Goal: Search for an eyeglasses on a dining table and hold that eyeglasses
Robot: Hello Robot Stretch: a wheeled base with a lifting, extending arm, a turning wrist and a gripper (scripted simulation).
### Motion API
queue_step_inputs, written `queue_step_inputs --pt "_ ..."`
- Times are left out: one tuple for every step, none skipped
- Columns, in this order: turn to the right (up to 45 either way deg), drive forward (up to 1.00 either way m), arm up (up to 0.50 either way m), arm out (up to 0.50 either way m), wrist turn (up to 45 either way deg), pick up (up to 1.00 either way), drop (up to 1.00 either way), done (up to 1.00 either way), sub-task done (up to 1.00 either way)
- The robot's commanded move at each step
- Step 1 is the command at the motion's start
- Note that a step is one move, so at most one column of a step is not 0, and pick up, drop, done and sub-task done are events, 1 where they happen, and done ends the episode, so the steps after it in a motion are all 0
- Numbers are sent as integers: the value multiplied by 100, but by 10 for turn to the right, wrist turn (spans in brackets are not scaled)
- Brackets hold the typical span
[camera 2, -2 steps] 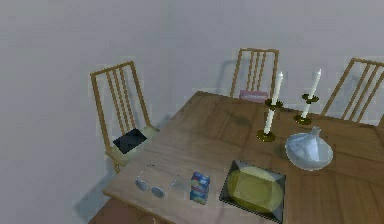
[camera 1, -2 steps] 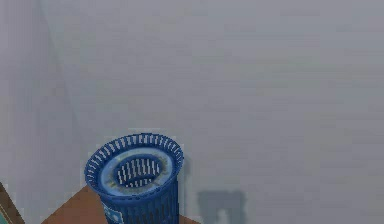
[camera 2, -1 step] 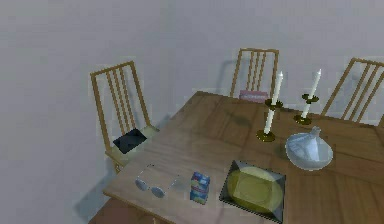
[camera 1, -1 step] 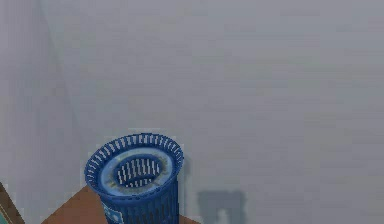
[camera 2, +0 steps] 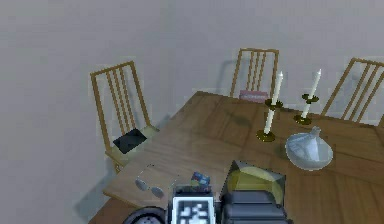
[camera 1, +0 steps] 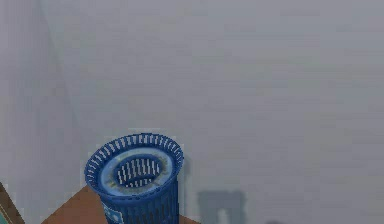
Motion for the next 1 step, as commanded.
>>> queue_step_inputs --pt "0 0 0 20 0 0 0 0 0"
